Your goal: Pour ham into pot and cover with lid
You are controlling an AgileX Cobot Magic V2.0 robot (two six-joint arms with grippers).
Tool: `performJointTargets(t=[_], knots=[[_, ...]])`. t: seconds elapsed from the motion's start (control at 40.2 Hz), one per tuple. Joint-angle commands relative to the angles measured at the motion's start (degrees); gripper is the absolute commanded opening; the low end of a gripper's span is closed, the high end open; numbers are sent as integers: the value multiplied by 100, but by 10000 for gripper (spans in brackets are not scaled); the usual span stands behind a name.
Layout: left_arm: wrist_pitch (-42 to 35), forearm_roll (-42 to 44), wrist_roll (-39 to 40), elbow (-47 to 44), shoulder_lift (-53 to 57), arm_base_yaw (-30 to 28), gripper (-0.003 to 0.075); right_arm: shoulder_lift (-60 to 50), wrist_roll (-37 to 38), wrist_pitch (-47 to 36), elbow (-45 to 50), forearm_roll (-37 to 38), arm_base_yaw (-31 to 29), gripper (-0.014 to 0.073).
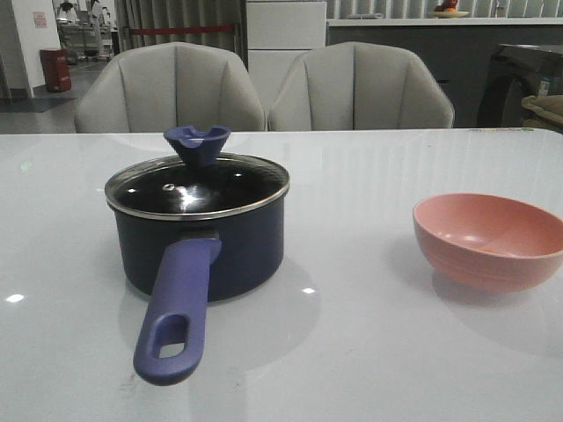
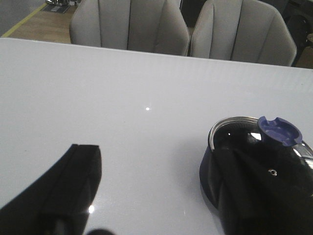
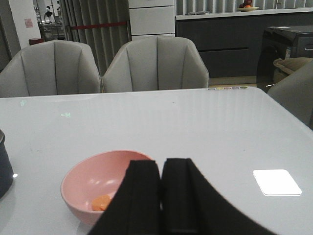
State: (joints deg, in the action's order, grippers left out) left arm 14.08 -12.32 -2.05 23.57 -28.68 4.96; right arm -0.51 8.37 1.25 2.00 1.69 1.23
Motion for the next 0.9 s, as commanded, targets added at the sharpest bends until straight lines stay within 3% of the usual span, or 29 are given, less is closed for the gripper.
performJointTargets(t=[0.0,0.298,0.522,0.696,0.871], knots=[[-60,-102,32,544,-455,65,524,-115,-27,-477,10,27,-33,142],[528,-102,-8,2003,-2142,836,532,-115,-27,-477,10,27,-33,142],[1296,-102,-8,3374,-3524,1465,678,-115,-27,-477,10,27,-33,142],[2133,-92,-8,4542,-4559,1769,670,-115,-27,-477,10,27,-33,142],[3178,116,-8,5699,-5468,2024,596,-115,-27,-477,10,27,-33,142]])
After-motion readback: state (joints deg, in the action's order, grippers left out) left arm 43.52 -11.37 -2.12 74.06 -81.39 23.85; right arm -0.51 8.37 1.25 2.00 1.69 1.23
